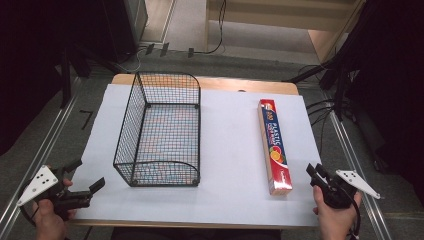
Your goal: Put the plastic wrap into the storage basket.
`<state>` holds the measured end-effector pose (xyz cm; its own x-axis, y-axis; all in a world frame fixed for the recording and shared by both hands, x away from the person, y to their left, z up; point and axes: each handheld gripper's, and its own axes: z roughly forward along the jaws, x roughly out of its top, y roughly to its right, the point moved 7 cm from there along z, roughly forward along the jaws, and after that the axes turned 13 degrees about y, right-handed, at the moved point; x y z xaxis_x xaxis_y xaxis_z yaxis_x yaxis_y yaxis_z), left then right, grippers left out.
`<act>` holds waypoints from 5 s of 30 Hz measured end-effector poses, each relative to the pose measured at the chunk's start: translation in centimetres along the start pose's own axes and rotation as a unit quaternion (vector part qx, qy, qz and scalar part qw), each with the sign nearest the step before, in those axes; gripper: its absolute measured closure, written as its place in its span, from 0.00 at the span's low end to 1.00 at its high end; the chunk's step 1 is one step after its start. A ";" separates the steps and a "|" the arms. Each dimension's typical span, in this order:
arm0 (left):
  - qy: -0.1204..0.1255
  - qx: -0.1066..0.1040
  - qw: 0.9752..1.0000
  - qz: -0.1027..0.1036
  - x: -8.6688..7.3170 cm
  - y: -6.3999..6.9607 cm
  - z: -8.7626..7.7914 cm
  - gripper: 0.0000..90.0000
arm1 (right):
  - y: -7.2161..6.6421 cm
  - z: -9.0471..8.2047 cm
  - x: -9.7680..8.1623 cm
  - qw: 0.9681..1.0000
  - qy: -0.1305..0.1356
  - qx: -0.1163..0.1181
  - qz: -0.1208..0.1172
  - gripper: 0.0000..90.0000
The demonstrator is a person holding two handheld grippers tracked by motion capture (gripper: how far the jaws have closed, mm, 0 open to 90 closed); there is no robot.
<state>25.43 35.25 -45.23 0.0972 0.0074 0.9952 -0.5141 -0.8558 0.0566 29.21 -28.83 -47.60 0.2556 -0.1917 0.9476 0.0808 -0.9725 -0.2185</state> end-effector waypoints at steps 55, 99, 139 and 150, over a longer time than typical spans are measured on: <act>0.002 0.003 1.000 -0.002 0.0 0.0 -0.4 0.00 | -6.3 -0.4 -5.7 0.976 -0.149 0.113 -0.110 1.00; 0.008 0.009 1.000 -0.004 0.2 -0.4 -0.8 0.00 | -0.5 2.5 1.1 0.965 -0.187 0.067 -0.171 0.23; 0.003 0.011 1.000 -0.003 0.0 -0.4 -0.8 0.00 | 0.0 13.6 1.0 0.903 -0.392 0.054 -0.170 0.40; 0.004 0.010 1.000 -0.004 0.0 -0.3 -0.6 0.00 | -0.4 15.0 0.9 0.899 -0.401 0.056 -0.167 0.39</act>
<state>25.08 35.87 -45.19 0.0936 0.0188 0.9954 -0.4967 -0.8656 0.0630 43.88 -26.65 -50.15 0.8080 0.3082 0.5021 0.3659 -0.9305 -0.0177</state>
